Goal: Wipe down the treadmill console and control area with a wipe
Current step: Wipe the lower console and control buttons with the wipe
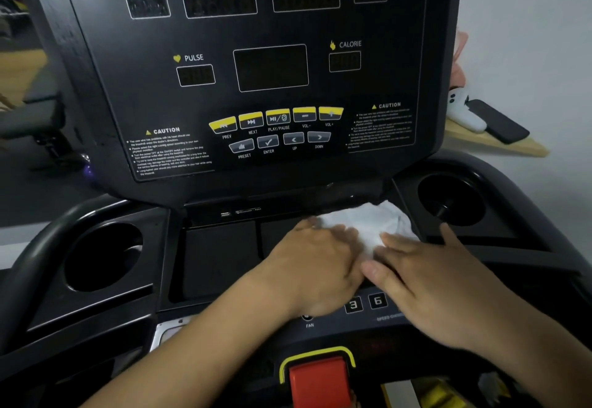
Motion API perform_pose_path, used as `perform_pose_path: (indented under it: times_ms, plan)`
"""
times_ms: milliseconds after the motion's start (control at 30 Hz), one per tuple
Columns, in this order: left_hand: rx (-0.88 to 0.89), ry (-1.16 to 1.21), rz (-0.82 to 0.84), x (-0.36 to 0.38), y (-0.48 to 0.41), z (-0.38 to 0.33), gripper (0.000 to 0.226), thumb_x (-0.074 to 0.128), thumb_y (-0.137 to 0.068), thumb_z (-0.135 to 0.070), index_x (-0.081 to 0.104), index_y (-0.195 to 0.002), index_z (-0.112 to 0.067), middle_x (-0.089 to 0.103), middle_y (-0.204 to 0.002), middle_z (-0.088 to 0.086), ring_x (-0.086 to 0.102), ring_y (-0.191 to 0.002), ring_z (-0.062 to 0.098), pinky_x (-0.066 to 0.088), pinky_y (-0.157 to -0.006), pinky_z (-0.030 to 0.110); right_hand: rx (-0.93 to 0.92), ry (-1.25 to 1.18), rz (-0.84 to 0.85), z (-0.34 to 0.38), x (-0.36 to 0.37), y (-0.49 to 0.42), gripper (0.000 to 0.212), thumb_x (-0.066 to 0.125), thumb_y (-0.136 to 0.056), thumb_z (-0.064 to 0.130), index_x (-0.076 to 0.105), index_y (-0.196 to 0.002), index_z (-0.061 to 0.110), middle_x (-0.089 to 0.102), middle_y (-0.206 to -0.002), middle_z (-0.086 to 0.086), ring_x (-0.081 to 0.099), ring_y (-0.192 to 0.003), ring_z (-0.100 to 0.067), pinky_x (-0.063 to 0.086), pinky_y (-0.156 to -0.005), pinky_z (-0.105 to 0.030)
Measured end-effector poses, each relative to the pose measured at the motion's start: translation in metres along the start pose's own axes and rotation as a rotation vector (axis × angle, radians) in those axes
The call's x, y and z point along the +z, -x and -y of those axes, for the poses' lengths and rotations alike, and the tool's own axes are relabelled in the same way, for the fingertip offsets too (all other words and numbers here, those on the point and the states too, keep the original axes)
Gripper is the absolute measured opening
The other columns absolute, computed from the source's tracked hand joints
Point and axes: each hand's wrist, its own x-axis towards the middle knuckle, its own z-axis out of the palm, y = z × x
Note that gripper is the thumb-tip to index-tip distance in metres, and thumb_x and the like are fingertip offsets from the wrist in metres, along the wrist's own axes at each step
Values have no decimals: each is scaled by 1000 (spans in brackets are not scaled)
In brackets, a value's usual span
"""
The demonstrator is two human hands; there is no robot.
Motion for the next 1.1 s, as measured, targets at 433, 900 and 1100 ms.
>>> perform_pose_path:
  times_ms: [433, 900, 1100]
  plan:
    - [14, 113, 14, 1, 6, 12, 61, 14, -99, -52, 43, -144, -24, 46, -150, 0, 37, -141, 15, 5, -123, 43, -23, 15, -84, 0, -12, -7, 99, -21, -77, 70, 59, -122, 31, 54, -136, 14, 43, -128, 0, 2, -119, -42]
    - [68, 25, -89, 9, 13, 0, 60, 12, -94, -50, 49, -138, -33, 41, -154, 2, 35, -144, 24, 24, -118, 47, -17, 31, -16, 0, -3, 0, 89, -9, -80, 70, 32, -147, 28, 22, -160, 6, 18, -146, -8, -2, -118, -54]
    - [-19, -109, -32, 8, -5, 3, 73, -5, -86, -54, 31, -149, -41, 22, -161, 15, 21, -149, 31, 14, -122, 44, 0, -7, -34, -3, 2, -25, 79, -4, -84, 68, 20, -151, 32, 13, -162, 2, 6, -149, -15, -5, -115, -62]
